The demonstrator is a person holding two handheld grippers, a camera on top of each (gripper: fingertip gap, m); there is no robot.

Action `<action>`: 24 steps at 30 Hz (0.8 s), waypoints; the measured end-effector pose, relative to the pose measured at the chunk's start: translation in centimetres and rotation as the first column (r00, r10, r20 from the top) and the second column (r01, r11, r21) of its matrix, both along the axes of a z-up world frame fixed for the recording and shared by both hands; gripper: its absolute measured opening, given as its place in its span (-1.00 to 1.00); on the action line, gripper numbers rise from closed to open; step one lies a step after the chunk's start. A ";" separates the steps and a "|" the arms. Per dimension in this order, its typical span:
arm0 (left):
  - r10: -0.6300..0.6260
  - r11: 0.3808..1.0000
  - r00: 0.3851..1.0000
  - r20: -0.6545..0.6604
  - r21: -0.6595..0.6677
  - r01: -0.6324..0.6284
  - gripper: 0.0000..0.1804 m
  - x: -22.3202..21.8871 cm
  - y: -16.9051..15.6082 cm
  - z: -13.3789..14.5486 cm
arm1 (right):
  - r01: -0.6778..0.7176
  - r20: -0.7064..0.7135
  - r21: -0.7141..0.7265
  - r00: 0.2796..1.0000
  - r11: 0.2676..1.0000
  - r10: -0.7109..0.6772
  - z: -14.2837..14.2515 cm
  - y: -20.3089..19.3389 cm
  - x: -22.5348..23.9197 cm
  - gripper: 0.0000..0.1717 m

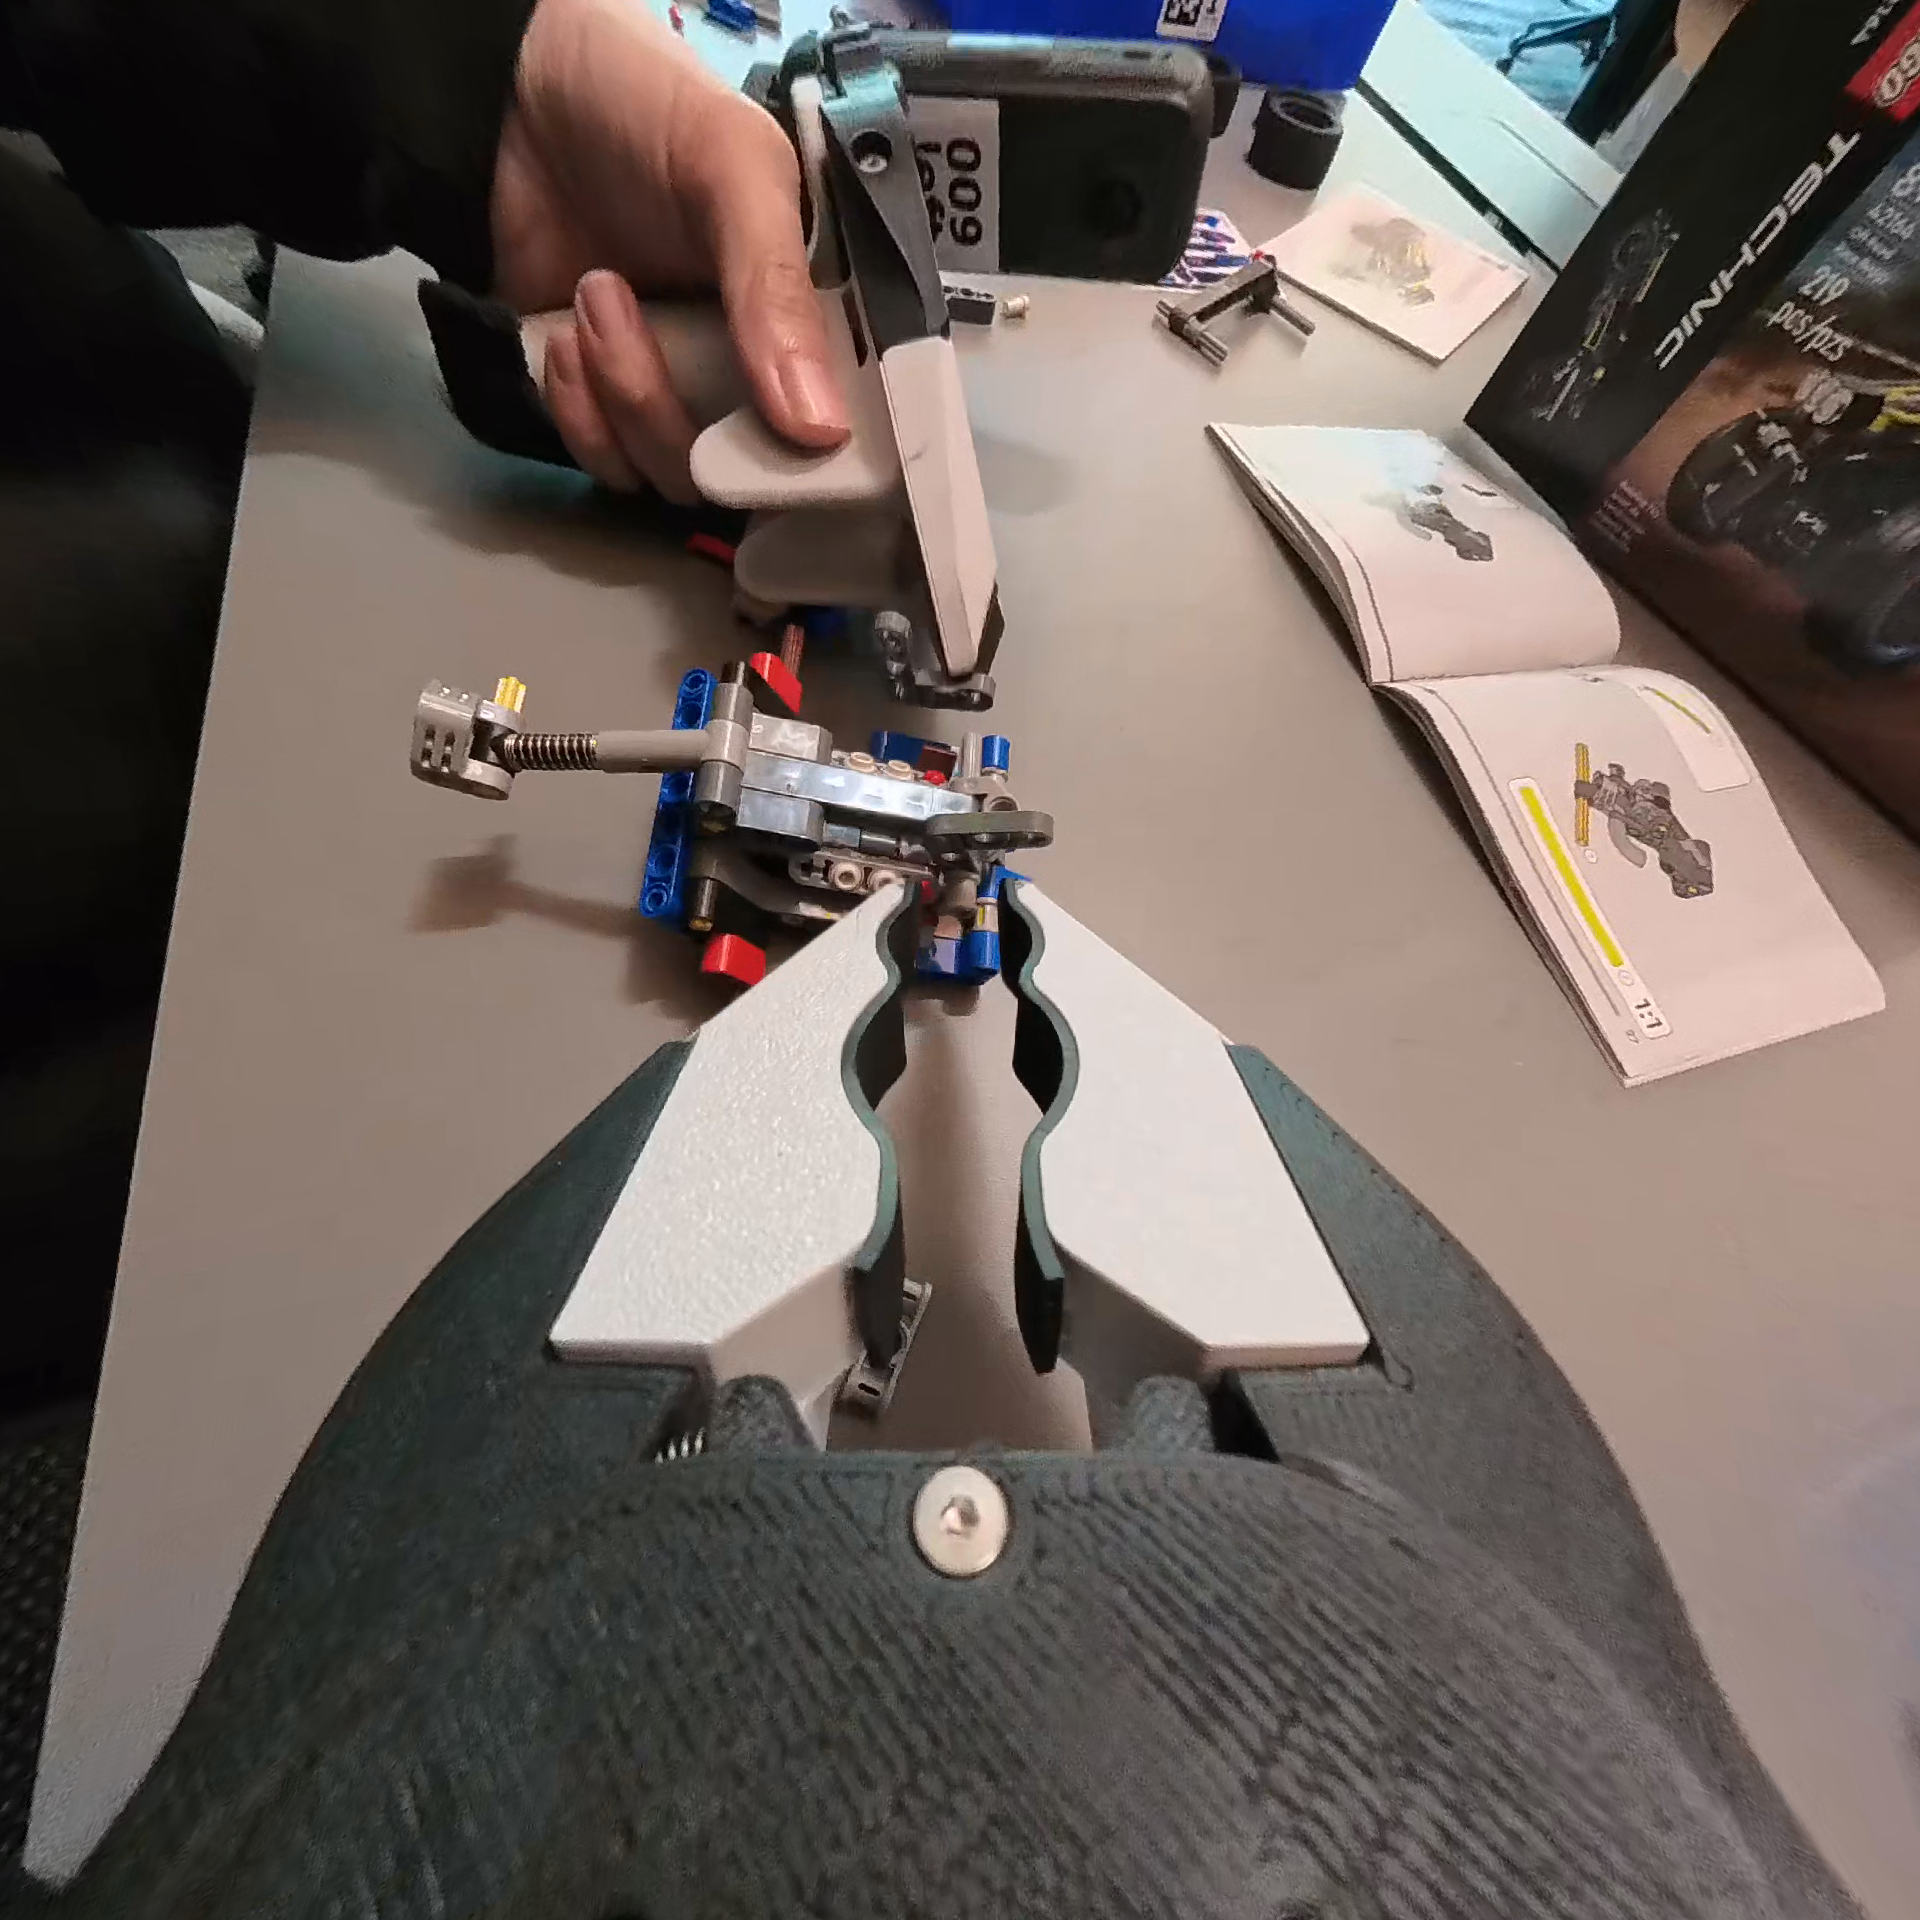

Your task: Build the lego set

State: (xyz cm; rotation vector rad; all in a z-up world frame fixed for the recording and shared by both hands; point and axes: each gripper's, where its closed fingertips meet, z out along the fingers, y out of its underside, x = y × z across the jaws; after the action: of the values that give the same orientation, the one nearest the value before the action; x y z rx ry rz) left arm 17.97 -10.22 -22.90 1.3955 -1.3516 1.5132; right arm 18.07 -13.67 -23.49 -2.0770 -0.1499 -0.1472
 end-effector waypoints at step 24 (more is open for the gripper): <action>0.028 0.998 0.994 -0.109 0.064 -0.021 -0.97 -0.2 -0.1 -1.1 | 0.010 -0.026 -0.043 1.000 0.999 -0.011 -0.7 0.5 -0.1 -0.95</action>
State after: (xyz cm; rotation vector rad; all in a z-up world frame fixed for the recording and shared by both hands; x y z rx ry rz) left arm 17.76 -10.33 -24.04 1.5165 -1.3285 1.3984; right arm 18.01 -13.17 -24.19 -2.1217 -0.1276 -0.1239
